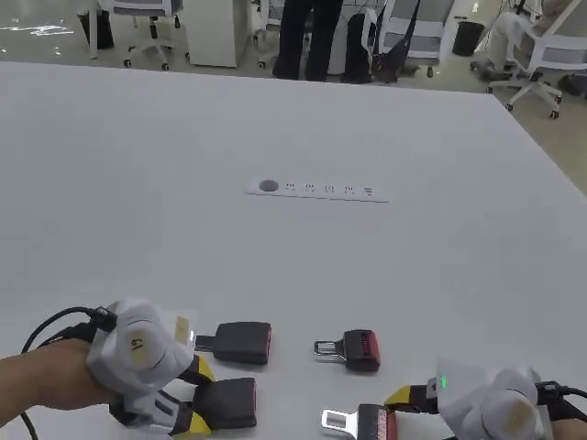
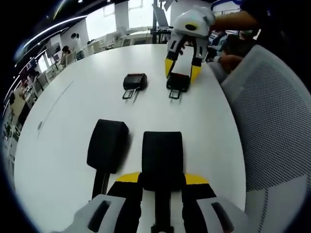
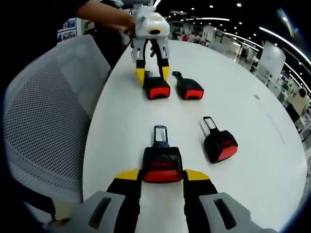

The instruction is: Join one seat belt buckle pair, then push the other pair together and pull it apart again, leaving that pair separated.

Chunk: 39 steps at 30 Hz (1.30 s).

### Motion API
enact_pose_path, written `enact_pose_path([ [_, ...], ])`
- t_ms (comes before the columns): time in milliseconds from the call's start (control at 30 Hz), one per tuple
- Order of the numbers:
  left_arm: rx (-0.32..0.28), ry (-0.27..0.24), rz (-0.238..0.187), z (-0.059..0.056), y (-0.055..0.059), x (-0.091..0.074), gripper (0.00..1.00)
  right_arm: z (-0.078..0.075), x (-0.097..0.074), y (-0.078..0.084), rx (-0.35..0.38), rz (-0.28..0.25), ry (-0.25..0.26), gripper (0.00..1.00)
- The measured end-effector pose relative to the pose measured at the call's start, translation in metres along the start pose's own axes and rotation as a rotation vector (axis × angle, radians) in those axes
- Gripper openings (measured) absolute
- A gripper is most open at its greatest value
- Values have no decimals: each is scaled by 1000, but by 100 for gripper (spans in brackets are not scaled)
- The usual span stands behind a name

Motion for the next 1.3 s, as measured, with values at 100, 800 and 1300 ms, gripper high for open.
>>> enact_pose_path([
  [100,10,13,13,-1,0,0,32,1,-1,-1,-9,3,-4,30],
  [800,52,52,42,0,4,3,32,-4,1,-4,-75,37,-37,30],
  [1300,47,59,60,0,7,3,32,-8,7,-11,-99,40,-49,30],
])
Point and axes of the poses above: the centre of the closed fingertips' face, and the gripper's own axes: x roughly forward along the fingers, z roughly to its left, y roughly out of its underside, the point moved 1 cm from there along -x, roughly backward along the fingers, and after that the axes turned 6 degrees about y, right-handed, at the moved point
